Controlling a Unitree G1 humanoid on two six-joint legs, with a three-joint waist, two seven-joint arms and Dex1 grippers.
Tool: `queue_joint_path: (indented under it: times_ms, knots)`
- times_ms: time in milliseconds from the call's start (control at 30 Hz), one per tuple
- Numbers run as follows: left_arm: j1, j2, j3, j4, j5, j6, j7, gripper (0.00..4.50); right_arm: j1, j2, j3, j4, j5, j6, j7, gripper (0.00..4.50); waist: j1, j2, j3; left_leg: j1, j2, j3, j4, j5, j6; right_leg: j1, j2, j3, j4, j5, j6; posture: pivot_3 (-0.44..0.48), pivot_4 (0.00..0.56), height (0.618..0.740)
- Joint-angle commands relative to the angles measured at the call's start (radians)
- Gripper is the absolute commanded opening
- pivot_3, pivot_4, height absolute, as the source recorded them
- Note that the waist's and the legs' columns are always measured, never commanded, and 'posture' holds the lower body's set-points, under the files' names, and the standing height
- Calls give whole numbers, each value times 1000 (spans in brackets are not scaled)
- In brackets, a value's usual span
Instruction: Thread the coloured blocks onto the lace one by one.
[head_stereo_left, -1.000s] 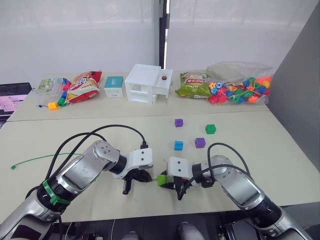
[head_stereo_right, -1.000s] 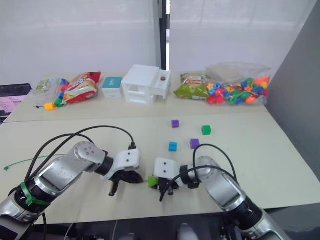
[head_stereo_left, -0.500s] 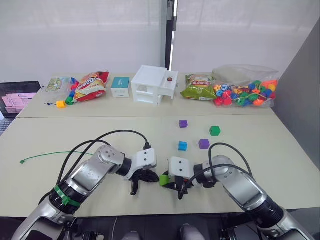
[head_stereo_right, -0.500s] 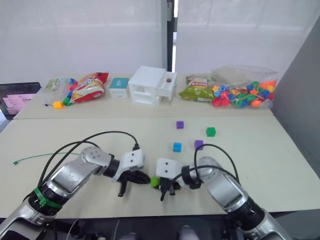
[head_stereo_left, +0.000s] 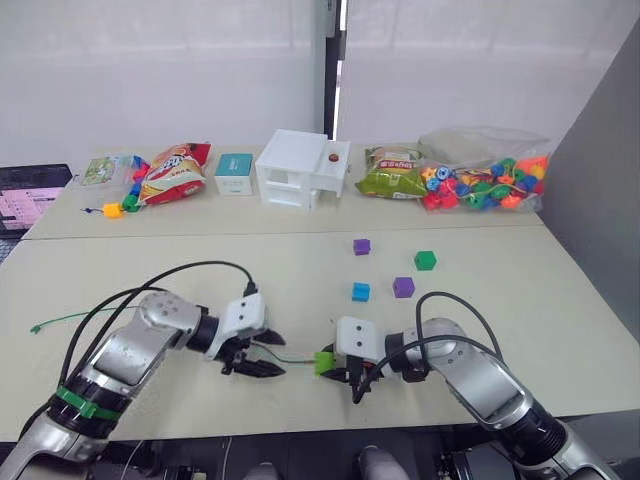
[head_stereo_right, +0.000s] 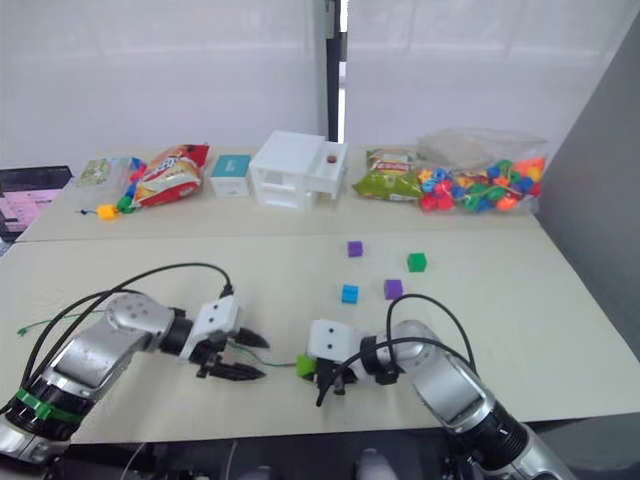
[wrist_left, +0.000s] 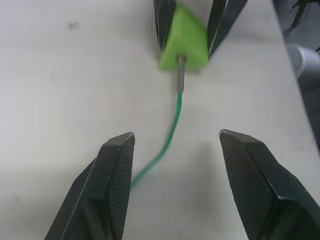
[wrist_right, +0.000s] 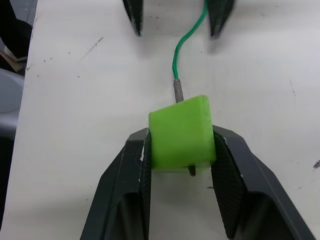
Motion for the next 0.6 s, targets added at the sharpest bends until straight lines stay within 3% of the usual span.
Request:
queue_joint_path:
  times_ms: [33,133,433,600]
  knots:
    - [7,-25,-34,42,83,-137,36,2839,13,-4,24,8,4,25,1,1154,2,0,0,0,0,0,0,0,0,1,0,0,0,0,0,0,150,740]
    - [15,-66,-34,74,94,-184,58,2839,15,-7,22,0,7,30,0,1154,3,1,-1,1,0,0,0,0,0,2,0,0,-1,0,0,0,150,740]
    - [40,-91,-40,66,78,-222,32,48,20,-11,20,-6,7,34,-7,1154,1,0,-2,1,0,0,0,0,0,1,0,0,1,0,0,0,150,740]
    - [51,-93,-36,35,64,-203,27,17,19,-10,20,-8,7,36,-10,1154,1,0,-2,1,0,0,0,0,0,1,0,0,0,0,0,0,150,740]
